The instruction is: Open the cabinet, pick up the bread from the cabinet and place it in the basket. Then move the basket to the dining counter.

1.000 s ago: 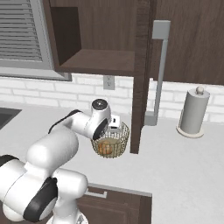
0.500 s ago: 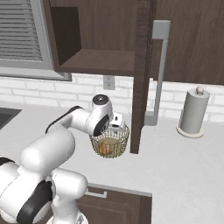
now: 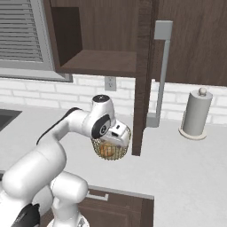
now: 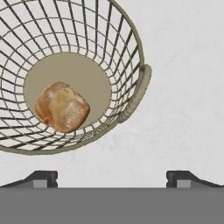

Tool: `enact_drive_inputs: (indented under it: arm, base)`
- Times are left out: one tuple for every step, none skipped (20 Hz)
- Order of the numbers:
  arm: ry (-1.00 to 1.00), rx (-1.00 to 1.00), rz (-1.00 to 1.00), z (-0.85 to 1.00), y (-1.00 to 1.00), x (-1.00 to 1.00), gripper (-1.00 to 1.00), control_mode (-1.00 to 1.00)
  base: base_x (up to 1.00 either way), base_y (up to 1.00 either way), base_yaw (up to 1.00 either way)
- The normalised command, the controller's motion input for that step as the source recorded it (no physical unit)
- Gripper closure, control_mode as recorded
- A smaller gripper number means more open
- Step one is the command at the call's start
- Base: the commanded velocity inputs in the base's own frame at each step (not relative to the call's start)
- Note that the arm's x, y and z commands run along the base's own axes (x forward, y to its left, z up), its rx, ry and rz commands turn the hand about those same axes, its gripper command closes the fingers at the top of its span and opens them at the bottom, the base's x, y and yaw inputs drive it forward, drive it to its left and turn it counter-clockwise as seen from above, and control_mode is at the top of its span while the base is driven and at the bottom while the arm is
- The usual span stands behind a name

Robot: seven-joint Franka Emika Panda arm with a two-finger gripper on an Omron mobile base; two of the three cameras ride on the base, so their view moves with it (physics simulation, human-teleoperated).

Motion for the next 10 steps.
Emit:
enact_drive_inputs:
  arm:
    - [0.08, 0.07, -0.26, 0.0, -0.01, 0.02, -1.0, -1.0]
    - [0.07, 0.14, -0.2, 0.0, 0.0, 0.04, -1.0, -1.0]
    - [0.05, 0.13, -0.18, 0.0, 0.0, 0.13, -1.0, -1.0]
    - [0.03, 0.13, -0.17, -0.06, 0.0, 0.13, -1.0, -1.0]
    - [0.0, 0.14, -0.14, -0.13, 0.0, 0.23, -1.0, -1.0]
    - [0.0, 0.16, -0.13, -0.17, 0.0, 0.15, -1.0, -1.0]
    - [0.0, 0.16, -0.14, -0.19, 0.0, 0.16, -1.0, -1.0]
    - [0.0, 0.05, -0.15, -0.2, 0.01, 0.38, -1.0, -1.0]
    - [0.0, 0.07, -0.1, -0.19, 0.0, 0.39, -1.0, -1.0]
    - [0.0, 0.08, -0.08, -0.13, 0.0, 0.34, -1.0, -1.0]
  base:
    - [0.0, 0.0, 0.0]
    - [0.0, 0.0, 0.0]
    - [0.0, 0.0, 0.0]
    - [0.0, 0.0, 0.0]
    - [0.0, 0.0, 0.0]
    - [0.0, 0.0, 0.0]
    - [0.0, 0.0, 0.0]
    - [0.0, 0.0, 0.0]
    - [0.0, 0.0, 0.0]
    - [0.0, 0.0, 0.0]
